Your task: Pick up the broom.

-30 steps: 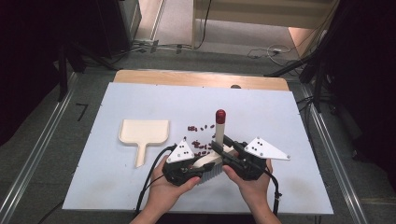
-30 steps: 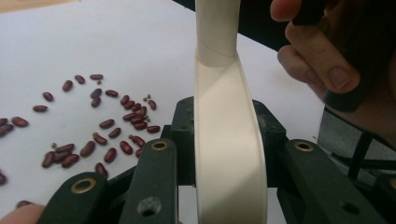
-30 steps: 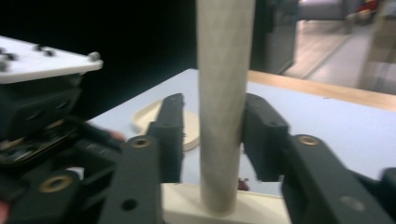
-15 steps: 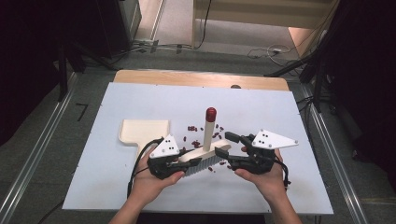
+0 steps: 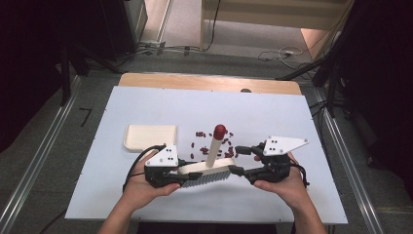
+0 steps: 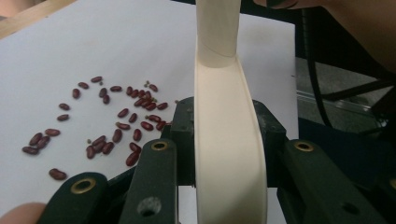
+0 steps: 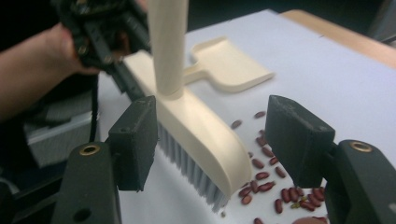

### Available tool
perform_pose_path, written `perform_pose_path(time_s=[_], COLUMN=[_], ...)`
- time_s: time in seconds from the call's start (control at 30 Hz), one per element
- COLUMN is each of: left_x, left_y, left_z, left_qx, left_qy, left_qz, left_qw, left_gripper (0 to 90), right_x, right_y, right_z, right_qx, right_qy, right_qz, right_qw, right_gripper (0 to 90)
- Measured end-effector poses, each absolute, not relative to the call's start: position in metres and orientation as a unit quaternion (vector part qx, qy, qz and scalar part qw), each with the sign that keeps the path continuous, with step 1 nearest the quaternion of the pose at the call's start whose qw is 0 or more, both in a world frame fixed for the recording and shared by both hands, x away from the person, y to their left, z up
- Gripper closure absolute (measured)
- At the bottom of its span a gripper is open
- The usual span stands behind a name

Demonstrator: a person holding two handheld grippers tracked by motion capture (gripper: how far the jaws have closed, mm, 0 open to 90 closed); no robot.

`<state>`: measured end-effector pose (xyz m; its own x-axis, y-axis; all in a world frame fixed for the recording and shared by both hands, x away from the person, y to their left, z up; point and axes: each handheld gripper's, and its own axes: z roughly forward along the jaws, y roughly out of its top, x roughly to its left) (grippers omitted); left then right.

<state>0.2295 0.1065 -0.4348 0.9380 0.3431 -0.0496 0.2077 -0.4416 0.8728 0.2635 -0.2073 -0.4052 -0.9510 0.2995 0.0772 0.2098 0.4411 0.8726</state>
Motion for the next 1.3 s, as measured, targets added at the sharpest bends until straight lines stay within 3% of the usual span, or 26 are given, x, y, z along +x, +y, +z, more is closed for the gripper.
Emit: perform_pose_path(time_s=[0.23,0.7,0.87,1.3], left_x=[0.226,0.222,0.221,0.222], left_y=[0.103,0.104,0.102,0.105], left_z=[-0.436,-0.435,-0.436,-0.441], left_qx=[0.854,0.852,0.855,0.857], left_qy=[0.127,0.097,0.087,0.066], left_qz=[0.048,0.019,0.013,-0.015], left_qw=[0.502,0.515,0.512,0.511], left_gripper=[68.4,68.4,68.4,68.2], right_x=[0.257,0.249,0.250,0.247], right_y=[-0.189,-0.174,-0.174,-0.170], right_z=[-0.416,-0.429,-0.432,-0.436], right_qx=[0.101,0.049,0.024,0.001], right_qy=[0.878,0.898,0.895,0.903], right_qz=[0.468,0.436,0.445,0.427], right_qw=[0.012,-0.001,-0.025,-0.054], right_gripper=[33.8,47.6,59.5,65.3])
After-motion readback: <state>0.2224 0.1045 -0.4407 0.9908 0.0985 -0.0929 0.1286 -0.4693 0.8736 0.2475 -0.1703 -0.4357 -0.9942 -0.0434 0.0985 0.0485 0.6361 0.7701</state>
